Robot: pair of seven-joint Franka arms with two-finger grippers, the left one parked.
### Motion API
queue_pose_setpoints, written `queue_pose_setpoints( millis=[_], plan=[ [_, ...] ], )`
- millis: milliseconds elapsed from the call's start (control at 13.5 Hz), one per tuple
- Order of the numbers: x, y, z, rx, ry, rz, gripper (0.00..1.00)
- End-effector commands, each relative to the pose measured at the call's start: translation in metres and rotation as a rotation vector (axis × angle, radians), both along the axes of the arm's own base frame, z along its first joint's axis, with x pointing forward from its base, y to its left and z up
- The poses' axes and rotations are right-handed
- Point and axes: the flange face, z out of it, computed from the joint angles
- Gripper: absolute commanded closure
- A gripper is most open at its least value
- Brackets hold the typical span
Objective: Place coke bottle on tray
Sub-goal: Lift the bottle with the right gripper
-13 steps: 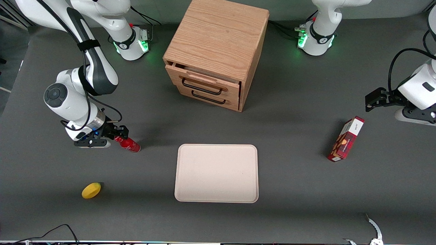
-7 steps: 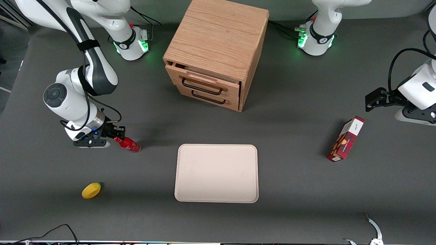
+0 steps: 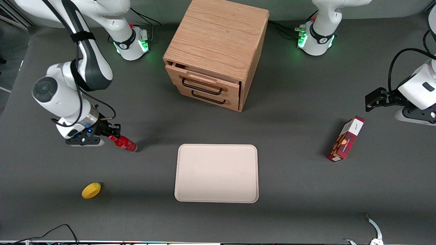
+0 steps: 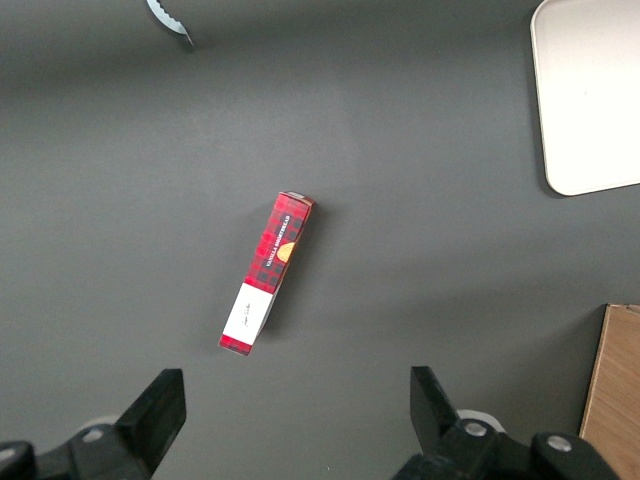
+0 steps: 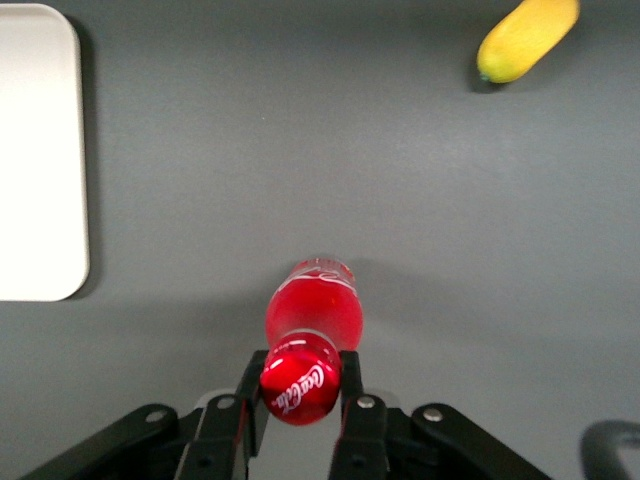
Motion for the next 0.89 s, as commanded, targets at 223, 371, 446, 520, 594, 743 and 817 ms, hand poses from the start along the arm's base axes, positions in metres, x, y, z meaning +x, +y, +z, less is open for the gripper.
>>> queue_pose_setpoints(
  millis=[223,371,446,520,594,743,817],
  plan=[
    [0.007,0.018,0.142,-0.03,0.056,-0.003,1.0],
    [0.002,0.024,0.174,-0.03,0.067,-0.014,1.0],
    [0.0,0.024,0.183,-0.032,0.074,-0.018,1.0],
    [0.0,0.025,0.188,-0.029,0.068,-0.023,1.0],
    [0.0,0.026,0.191,-0.024,0.065,-0.025,1.0],
    [0.001,0.043,0.189,-0.019,0.063,-0.034,1.0],
    [0.004,0.069,0.186,-0.014,0.062,-0.042,1.0]
  ],
)
